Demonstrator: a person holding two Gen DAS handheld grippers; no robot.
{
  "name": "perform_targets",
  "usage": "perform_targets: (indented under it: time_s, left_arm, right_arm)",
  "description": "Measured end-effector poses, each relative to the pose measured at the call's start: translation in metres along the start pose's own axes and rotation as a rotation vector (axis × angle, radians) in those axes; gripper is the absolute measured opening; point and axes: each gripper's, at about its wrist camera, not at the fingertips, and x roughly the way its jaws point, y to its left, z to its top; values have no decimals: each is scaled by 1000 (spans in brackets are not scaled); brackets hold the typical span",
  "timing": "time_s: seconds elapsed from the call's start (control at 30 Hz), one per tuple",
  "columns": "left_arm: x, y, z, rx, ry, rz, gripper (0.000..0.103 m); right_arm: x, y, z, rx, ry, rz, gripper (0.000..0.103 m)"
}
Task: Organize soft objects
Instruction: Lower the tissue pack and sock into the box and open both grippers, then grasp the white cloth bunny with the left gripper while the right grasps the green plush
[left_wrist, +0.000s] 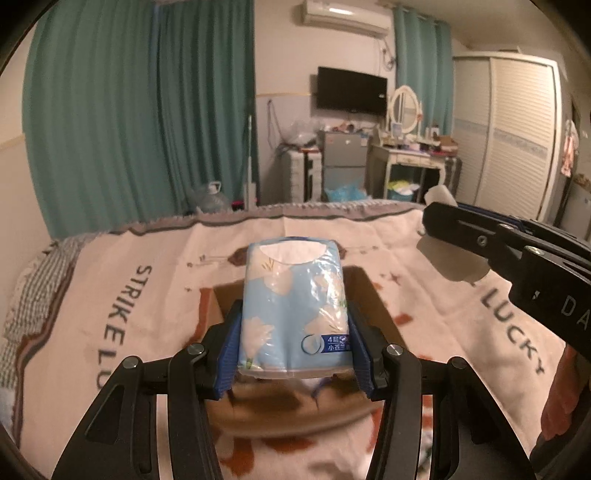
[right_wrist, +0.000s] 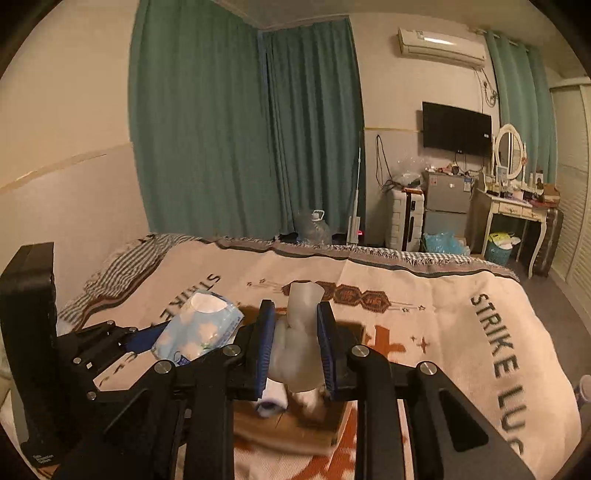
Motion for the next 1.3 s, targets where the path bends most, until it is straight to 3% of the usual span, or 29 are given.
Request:
perform_targets:
  time_s: [0.17, 0.33, 0.43, 0.57, 0.63, 0.7, 0.83, 0.97, 1.03, 1.07, 1.1, 1.13, 1.17, 1.3]
  left_arm:
    - [51, 5, 3, 20, 49, 25, 51]
    - [93, 8, -14, 32, 124, 33, 51]
    - [104, 7, -23, 50, 146, 23, 51]
    - [101, -2, -25, 85, 114, 49, 55]
    - [99, -4, -22, 91, 112, 60, 69]
    - [87, -6, -17, 85, 88, 63, 78]
    - [52, -11, -5, 91, 35, 83, 78]
    - [-4, -14, 11, 105, -36, 113, 78]
    - [-34, -12, 16, 105, -74, 121, 78]
    - [-53, -9, 18, 97, -103, 127, 81]
    - [-68, -7, 20, 90, -123, 132, 95]
    - [-85, -5, 19, 76, -151, 136, 98]
    - [-96, -4, 19, 67, -168, 136, 98]
    - [-139, 2, 6, 24, -205, 135, 98]
  right_arm:
    - [69, -22, -1, 25, 102, 31, 23]
    - [129, -31, -28, 34, 218, -12, 23]
    - [147, -38, -41, 62, 252, -3, 25]
    - [151, -44, -46, 76, 267, -17, 30]
    - [144, -45, -42, 84, 254, -28, 38]
    - [131, -45, -35, 87, 234, -43, 55]
    - [89, -42, -16, 74, 177, -52, 55]
    - [26, -38, 9, 58, 99, -85, 67]
    - [-3, -34, 21, 54, 69, -85, 68]
    - [-23, -31, 27, 48, 49, -86, 71]
    - [-41, -28, 32, 38, 32, -92, 77]
    - [-51, -25, 35, 29, 21, -96, 81]
    - [-71, -20, 38, 8, 4, -98, 87]
    - [-114, -5, 35, -47, 1, -93, 92]
